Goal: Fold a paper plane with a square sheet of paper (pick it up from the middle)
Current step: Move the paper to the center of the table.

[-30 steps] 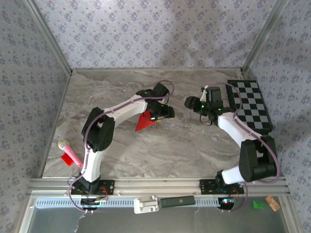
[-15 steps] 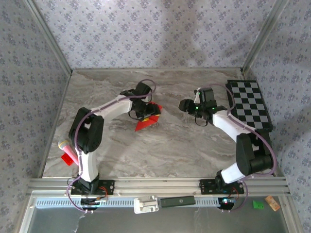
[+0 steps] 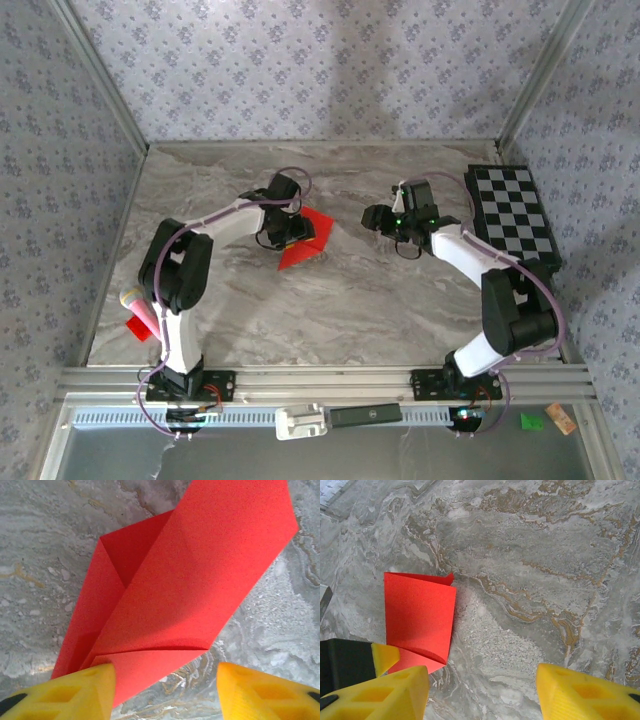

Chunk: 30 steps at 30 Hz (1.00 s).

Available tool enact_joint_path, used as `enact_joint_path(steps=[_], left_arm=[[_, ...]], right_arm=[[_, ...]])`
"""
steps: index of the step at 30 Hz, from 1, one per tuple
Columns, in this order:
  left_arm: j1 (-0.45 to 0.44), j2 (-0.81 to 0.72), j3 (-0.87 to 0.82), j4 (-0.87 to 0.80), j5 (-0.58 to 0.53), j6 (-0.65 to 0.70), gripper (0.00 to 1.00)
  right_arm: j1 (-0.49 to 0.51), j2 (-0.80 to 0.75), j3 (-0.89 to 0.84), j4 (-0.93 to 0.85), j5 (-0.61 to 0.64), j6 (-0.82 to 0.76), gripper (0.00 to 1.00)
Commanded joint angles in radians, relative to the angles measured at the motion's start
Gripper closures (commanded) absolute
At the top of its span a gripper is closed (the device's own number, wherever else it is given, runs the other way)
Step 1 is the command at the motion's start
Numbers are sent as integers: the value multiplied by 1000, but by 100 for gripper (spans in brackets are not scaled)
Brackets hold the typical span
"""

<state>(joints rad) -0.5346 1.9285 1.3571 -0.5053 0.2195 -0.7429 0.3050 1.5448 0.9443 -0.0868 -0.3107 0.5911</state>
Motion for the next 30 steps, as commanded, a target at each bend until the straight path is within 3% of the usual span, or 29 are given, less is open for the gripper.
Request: enact_joint_path(steps=[1, 11, 22, 30], left_arm=[[8, 40, 34, 10, -17, 44, 49], [-9, 100, 48, 45, 15, 93, 66], [-105, 132, 36, 87, 94, 249, 75], [-103, 104, 12, 139, 131, 279, 75]], right_arm=[[9, 17, 30, -3, -1, 18, 40], [23, 65, 33, 35, -49, 29, 42], [84, 233, 60, 151, -195, 180, 70], [106, 345, 133, 72, -164, 192, 78]])
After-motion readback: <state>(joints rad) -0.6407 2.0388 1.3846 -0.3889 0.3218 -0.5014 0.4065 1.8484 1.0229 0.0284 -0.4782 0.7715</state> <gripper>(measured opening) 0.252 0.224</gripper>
